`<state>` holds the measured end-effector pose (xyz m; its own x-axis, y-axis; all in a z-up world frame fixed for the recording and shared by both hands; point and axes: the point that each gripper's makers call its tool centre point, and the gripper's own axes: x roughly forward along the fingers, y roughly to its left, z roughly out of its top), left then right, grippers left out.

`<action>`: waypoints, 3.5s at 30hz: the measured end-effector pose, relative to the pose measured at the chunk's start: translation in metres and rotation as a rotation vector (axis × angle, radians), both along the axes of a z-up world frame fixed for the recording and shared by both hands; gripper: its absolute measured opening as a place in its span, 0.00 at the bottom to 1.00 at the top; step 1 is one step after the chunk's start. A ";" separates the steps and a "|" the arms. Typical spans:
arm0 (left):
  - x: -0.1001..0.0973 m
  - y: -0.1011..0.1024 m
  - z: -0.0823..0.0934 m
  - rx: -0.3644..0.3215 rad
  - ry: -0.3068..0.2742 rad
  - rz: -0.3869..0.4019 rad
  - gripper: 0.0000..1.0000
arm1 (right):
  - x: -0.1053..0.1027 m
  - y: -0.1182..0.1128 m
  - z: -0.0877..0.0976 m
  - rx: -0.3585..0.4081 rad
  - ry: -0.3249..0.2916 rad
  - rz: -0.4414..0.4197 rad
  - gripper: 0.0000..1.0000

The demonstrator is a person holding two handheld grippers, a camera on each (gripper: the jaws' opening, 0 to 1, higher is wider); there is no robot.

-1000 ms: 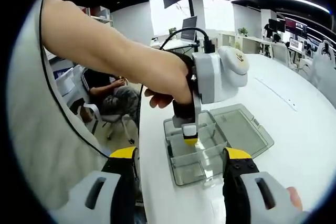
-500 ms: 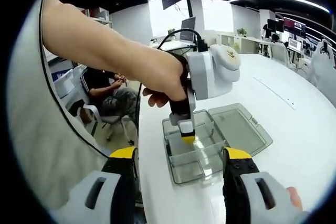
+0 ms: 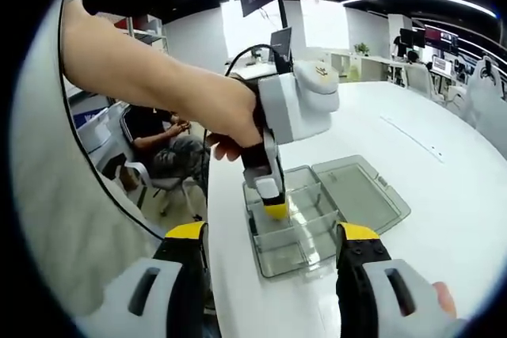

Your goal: Insert the divider into the dual guide fixture by aligning both edges with the guide slots and pushing it downward to the bottom, including one-sided entry, uneven engagement, binding, and posture correction.

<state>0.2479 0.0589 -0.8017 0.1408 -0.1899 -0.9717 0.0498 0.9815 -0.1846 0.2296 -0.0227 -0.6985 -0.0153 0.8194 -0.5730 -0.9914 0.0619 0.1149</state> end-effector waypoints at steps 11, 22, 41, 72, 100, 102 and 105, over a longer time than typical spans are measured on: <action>0.000 -0.006 -0.003 -0.028 0.008 0.035 0.04 | 0.001 0.001 0.000 0.007 0.004 -0.009 0.63; -0.002 -0.010 -0.003 0.018 0.031 0.004 0.01 | 0.004 0.000 0.000 0.005 0.004 -0.016 0.62; -0.002 -0.005 0.002 -0.011 -0.009 -0.041 0.10 | 0.000 0.011 0.005 -0.021 -0.013 0.007 0.63; 0.006 0.011 0.048 -0.246 -0.223 0.032 0.26 | -0.008 0.027 0.011 -0.039 -0.011 0.002 0.64; 0.012 0.012 0.104 -0.557 -0.521 0.166 0.38 | -0.008 0.024 0.017 -0.023 -0.005 0.012 0.68; 0.011 0.011 0.107 -0.566 -0.539 0.160 0.38 | -0.008 0.022 0.017 -0.021 -0.005 0.012 0.68; 0.013 0.007 0.113 -0.591 -0.583 0.140 0.40 | -0.007 0.020 0.019 -0.019 -0.007 0.011 0.69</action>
